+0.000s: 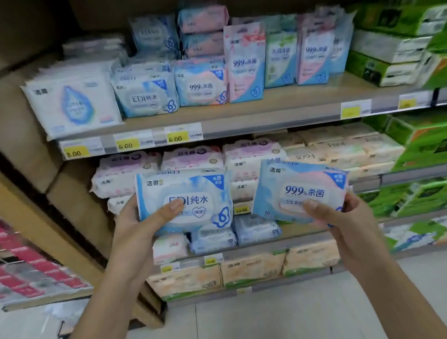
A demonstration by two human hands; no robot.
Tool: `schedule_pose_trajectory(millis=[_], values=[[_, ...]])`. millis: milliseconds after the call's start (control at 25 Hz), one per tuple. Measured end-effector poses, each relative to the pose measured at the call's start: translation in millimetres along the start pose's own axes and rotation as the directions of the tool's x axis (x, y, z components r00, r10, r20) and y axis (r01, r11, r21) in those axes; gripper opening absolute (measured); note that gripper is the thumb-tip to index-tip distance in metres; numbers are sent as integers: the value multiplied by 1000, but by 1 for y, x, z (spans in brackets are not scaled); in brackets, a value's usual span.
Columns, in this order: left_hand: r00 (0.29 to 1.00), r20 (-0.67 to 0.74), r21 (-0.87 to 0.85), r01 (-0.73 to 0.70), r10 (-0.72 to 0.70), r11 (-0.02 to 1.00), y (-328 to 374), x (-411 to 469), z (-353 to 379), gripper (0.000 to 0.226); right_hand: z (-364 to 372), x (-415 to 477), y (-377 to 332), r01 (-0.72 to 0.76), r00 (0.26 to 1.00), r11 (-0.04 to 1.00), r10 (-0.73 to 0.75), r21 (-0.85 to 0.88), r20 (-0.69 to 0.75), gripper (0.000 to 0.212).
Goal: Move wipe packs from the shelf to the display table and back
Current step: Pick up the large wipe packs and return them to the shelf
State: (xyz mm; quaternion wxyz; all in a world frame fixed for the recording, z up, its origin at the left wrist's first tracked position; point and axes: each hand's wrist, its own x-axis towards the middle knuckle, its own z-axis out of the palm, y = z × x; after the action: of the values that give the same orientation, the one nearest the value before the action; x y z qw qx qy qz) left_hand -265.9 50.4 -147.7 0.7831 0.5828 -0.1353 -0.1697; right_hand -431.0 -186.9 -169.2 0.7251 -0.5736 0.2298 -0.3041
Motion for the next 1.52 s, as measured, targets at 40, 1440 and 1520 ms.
schedule_pose_trajectory(millis=[40, 1440, 1520], values=[[1000, -26, -6, -15, 15, 1000, -1, 13, 4, 84, 3, 24, -5, 4, 1000, 1000, -4, -3, 23, 97], [839, -163, 663, -296, 519, 687, 69, 209, -22, 80, 158, 235, -35, 375, 927, 881, -358, -287, 114, 72], [832, -148, 681, -306, 534, 665, 68, 208, -22, 76, 162, 233, -32, 401, 916, 859, -380, -317, 129, 65]])
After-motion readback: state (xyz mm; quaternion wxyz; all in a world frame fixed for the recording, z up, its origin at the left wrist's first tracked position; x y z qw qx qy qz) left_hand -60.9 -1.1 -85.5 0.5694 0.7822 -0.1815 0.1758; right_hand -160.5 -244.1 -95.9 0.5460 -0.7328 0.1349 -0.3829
